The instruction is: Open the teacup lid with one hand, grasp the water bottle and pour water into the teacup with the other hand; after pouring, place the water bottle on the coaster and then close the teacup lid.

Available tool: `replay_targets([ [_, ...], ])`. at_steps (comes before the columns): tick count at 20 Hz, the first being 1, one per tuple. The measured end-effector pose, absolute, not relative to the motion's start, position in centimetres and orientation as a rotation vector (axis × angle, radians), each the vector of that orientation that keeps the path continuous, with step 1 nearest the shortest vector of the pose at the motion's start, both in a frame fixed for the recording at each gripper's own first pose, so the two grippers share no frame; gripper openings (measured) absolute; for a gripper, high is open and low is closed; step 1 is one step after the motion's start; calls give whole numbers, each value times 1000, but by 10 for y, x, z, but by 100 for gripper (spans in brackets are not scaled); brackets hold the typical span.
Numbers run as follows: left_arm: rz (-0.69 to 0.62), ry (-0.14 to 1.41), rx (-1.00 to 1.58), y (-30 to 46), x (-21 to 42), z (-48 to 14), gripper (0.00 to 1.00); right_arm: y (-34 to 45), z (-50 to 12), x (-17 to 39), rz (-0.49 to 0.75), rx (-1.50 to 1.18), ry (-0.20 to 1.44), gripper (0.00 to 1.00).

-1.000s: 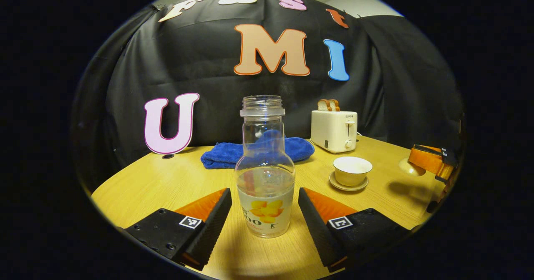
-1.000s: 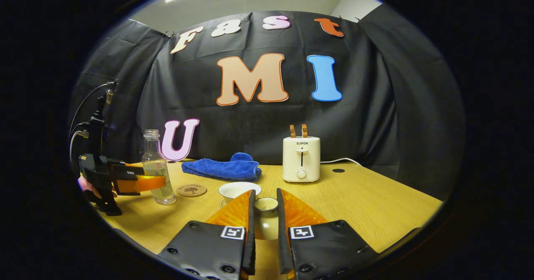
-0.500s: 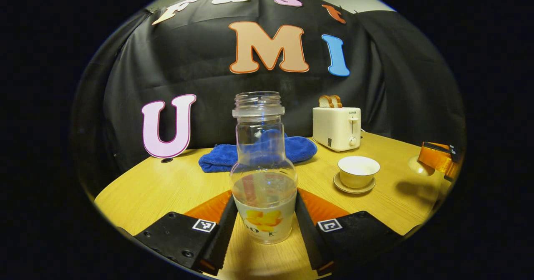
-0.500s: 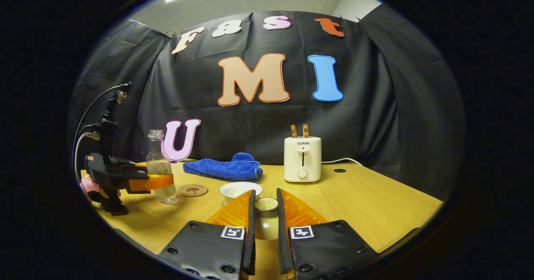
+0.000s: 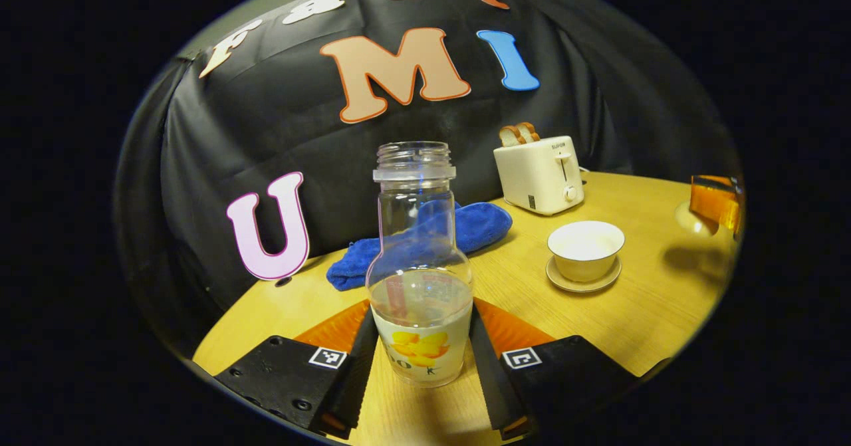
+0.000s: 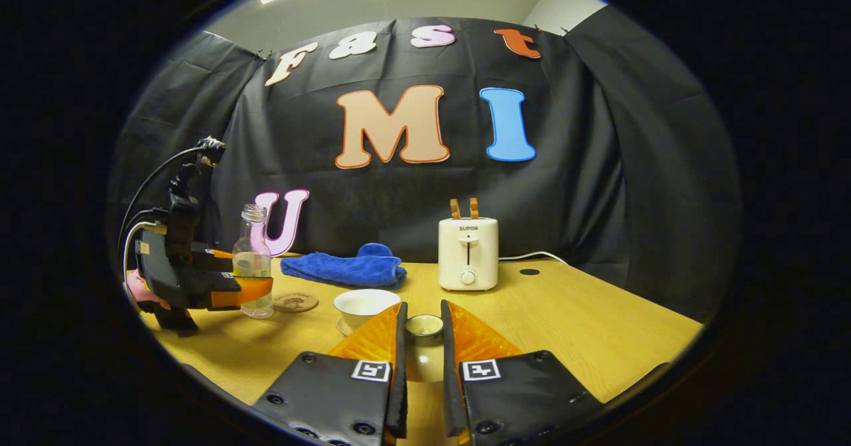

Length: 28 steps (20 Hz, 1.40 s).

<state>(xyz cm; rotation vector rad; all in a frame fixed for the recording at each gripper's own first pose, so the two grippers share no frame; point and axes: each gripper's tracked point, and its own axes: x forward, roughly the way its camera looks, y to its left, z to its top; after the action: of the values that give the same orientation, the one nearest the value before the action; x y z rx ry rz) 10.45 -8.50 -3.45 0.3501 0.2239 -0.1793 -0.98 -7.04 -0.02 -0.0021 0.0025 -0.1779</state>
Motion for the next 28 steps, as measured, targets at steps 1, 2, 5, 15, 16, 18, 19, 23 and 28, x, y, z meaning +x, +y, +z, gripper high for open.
replay_targets([
  [1,-170,236,403,-86,108,-36,69,-77,0,-11,-192,-4,2,25],
  [2,-157,241,463,-86,112,-35,69,-82,1,-12,-204,-3,1,25],
  [5,-147,239,687,-94,123,-31,69,-98,2,-16,-239,-6,-1,25],
  [15,-151,190,1228,-115,151,-17,68,-119,3,-20,-290,-8,-3,24],
  [16,-156,199,1258,-114,151,-19,68,-120,3,-21,-292,-7,-4,24],
  [18,-150,200,1313,-113,152,-18,68,-122,4,-21,-297,-8,-4,25],
  [19,-144,197,1344,-112,153,-17,69,-121,3,-21,-298,-8,-4,25],
  [23,-145,198,1454,-110,153,-18,69,-121,3,-21,-298,-8,-4,24],
  [28,-145,184,1552,-112,153,-19,69,-122,3,-20,-296,-8,-3,26],
])
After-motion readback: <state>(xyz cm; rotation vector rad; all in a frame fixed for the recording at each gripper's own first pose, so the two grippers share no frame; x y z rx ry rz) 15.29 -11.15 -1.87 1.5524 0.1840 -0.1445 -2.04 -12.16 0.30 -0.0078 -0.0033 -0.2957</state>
